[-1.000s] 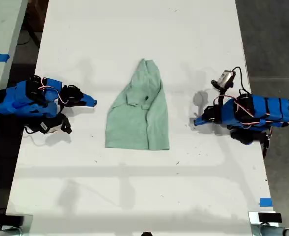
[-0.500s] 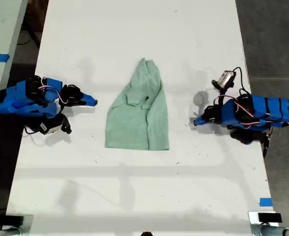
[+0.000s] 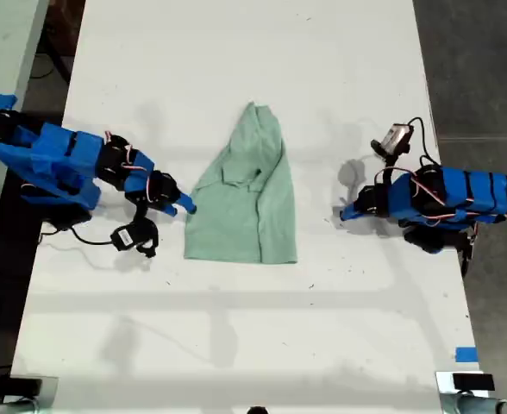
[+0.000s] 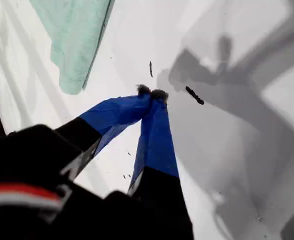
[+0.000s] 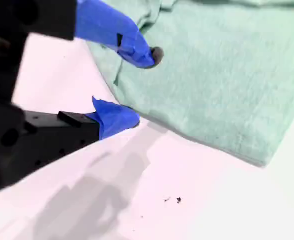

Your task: Fold t shirt

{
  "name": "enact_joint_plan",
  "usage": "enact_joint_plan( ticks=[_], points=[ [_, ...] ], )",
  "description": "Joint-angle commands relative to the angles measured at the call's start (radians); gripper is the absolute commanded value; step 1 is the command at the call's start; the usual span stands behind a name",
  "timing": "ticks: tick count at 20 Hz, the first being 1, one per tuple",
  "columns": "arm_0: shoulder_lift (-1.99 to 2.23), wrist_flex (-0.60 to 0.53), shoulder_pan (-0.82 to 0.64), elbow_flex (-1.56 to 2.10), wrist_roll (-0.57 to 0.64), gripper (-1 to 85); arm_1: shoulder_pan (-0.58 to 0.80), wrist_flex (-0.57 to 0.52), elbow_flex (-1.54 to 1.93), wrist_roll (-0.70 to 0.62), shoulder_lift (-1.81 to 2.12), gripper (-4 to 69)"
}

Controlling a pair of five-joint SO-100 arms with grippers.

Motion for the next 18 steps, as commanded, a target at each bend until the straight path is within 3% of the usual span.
enact_joint_plan(
  ticks=[1, 6, 7, 8, 10, 14, 18],
  points=[
    [-0.137, -0.074, 0.012, -0.08, -0.021, 17.5, 0.006, 0.003, 0.054, -0.028, 0.014, -1.2],
    [-0.316, -0.153, -0.066, -0.097, 0.048, 16.2, 0.002, 0.005, 0.054, -0.025, 0.014, -1.2],
    [-0.385, -0.176, -0.081, -0.121, 0.081, 13.7, 0.002, 0.005, 0.054, -0.025, 0.014, -1.2],
    [-0.445, -0.175, -0.097, -0.158, 0.097, 0.0, 0.002, 0.005, 0.054, -0.025, 0.014, -1.2],
    [-0.454, -0.153, -0.104, -0.187, 0.107, -0.1, 0.0, 0.006, 0.054, -0.023, 0.014, -1.2],
    [-0.301, 0.044, -0.089, -0.341, 0.083, -0.1, 0.0, 0.006, 0.054, -0.025, 0.014, -1.2],
    [-0.514, 0.272, -0.04, -0.816, 0.109, -0.1, 0.002, 0.006, 0.054, -0.025, 0.015, -1.2]
  ],
)
